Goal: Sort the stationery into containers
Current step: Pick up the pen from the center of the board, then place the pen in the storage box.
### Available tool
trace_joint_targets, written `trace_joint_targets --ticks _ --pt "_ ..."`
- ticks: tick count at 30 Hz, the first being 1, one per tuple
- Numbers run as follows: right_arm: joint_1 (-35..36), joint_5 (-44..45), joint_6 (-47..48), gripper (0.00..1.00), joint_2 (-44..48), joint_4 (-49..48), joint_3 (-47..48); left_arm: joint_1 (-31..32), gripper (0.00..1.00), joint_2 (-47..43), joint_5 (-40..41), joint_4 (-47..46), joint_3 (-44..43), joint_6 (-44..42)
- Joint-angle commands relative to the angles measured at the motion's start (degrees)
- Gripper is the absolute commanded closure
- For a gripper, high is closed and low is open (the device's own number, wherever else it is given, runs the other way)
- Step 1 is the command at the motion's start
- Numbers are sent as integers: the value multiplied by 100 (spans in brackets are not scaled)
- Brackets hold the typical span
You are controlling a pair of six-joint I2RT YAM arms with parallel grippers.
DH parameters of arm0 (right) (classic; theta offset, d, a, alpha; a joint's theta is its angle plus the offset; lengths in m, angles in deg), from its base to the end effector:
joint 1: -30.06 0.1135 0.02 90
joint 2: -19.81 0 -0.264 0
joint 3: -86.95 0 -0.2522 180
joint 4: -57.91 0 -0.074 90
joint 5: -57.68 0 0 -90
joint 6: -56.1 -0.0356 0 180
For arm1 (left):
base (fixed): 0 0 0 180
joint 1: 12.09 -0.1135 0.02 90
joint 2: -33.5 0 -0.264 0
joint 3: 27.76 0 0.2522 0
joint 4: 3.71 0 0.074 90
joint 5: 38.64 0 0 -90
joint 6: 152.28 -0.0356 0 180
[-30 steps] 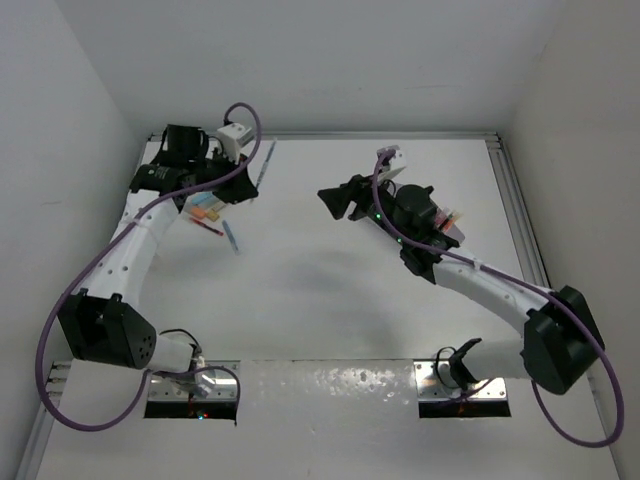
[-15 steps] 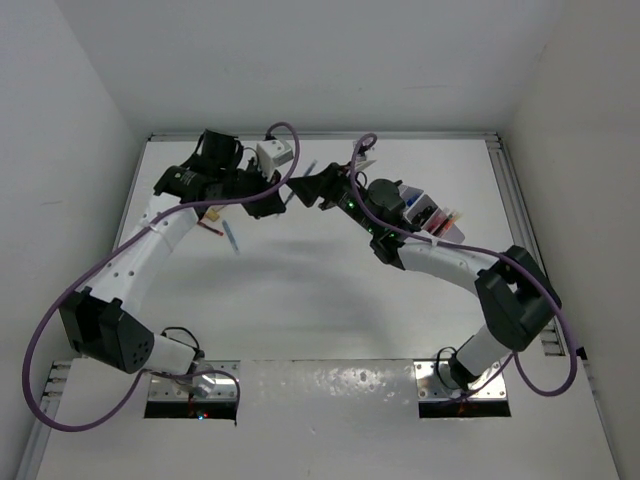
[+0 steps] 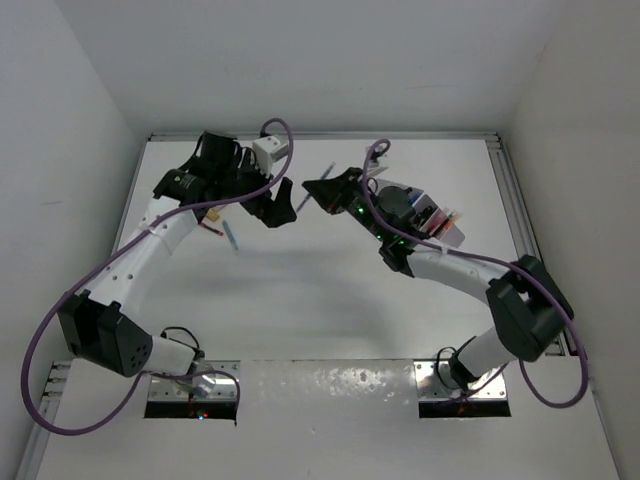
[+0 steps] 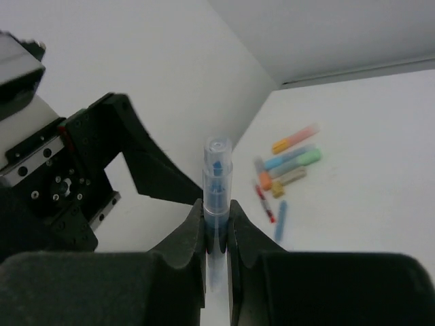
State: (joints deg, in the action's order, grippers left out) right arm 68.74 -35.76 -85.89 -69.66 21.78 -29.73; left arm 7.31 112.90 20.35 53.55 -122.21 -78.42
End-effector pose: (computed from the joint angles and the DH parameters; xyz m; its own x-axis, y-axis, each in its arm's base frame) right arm 0.2733 0.2215 0.2853 -0.4446 0.6516 -0.6147 -0.5192 0.3718 0.7696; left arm 0.2697 -0.1144 0.3683 -0.4295 0.4039 -0.8077 0.7954 0.5928 -0.1266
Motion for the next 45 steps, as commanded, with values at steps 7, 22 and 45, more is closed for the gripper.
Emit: trace_joint_targets --ticks 7,22,45 --pt "-1783 2308 1664 100 2899 2453 -1422 -1279 0 -1022 1015 -1098 1721 1753" --pt "-3463 2620 1481 100 2716 2203 -2285 -2300 0 -1848 1527 -1573 3261 2273" --pt "-3086 2426 2710 34 2452 3230 -1565 -2458 0 -550 2168 -863 2463 2599"
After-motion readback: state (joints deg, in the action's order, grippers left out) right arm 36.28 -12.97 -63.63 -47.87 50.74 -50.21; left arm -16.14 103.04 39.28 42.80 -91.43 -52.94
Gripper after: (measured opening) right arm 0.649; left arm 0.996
